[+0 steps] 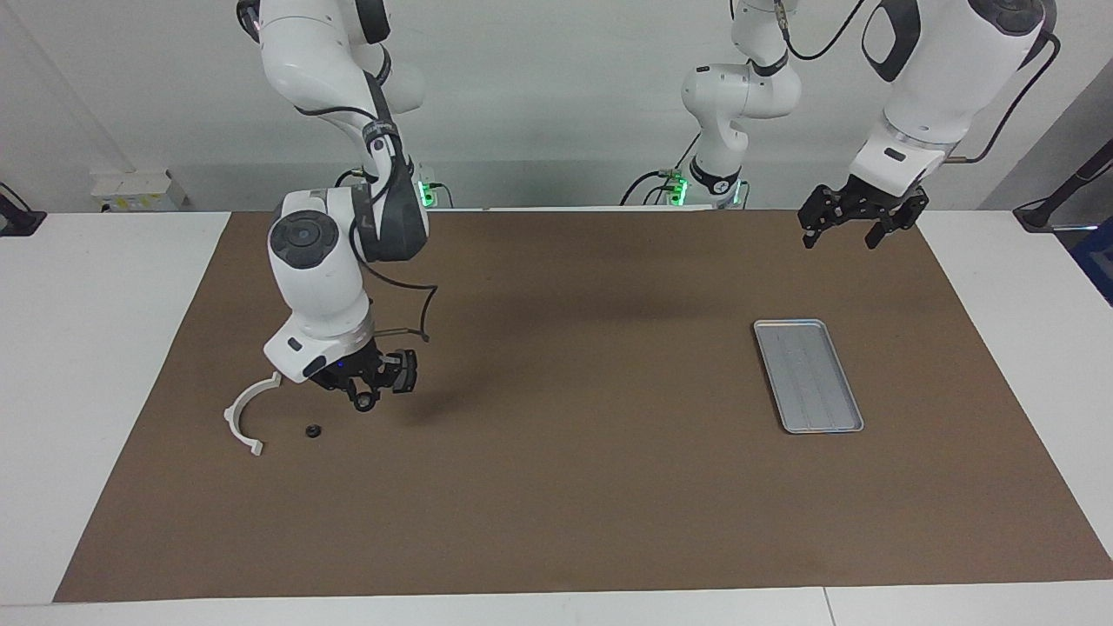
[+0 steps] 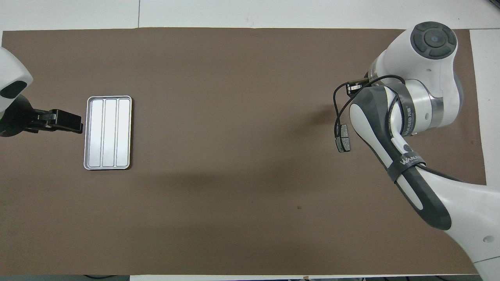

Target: Place bearing gear from tray to pile

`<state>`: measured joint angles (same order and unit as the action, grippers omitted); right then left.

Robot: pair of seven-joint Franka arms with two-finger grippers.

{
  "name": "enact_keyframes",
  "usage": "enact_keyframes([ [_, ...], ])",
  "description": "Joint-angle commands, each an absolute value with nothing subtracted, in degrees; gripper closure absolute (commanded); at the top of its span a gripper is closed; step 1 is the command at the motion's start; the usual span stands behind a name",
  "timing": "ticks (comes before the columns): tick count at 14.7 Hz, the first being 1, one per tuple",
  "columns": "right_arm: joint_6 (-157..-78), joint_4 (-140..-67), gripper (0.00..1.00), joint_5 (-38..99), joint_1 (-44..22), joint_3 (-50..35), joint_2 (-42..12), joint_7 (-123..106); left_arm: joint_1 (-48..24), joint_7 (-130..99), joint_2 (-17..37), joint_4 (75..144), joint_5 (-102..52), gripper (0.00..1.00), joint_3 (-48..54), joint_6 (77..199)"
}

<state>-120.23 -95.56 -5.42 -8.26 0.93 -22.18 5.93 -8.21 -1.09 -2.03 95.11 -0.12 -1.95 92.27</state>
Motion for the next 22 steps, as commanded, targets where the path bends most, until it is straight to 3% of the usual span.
enact_keyframes([
  [1,-125.76,-100.54,1.00,-5.19,-6.16,0.18,-20.65,2.56,-8.44,-0.26,-1.23,93.16,-0.70,0.00,-2.46,90.88],
  [10,-137.36,-100.72,1.00,-5.10,-5.89,0.18,-28.73,3.16,-8.79,-0.88,-2.55,94.65,-0.70,0.00,-2.46,90.79],
  [18,-137.90,-100.81,1.00,-5.01,-5.98,0.18,-29.27,4.39,-8.44,-0.88,-2.64,94.92,-0.70,0.00,-2.55,90.88],
  [19,-137.90,-100.81,0.55,-5.01,-6.24,0.18,-29.27,5.53,-8.35,-0.88,-2.64,94.92,-0.70,0.00,-2.55,90.88],
  [20,-137.81,-100.81,0.01,-5.01,-6.41,0.18,-29.27,6.41,-8.35,-0.88,-2.64,94.92,-0.70,0.00,-2.55,90.88],
  [22,-137.72,-100.81,0.00,-5.01,-6.59,0.18,-29.18,6.42,-8.35,-0.88,-2.64,94.92,-0.70,0.00,-2.55,90.88],
])
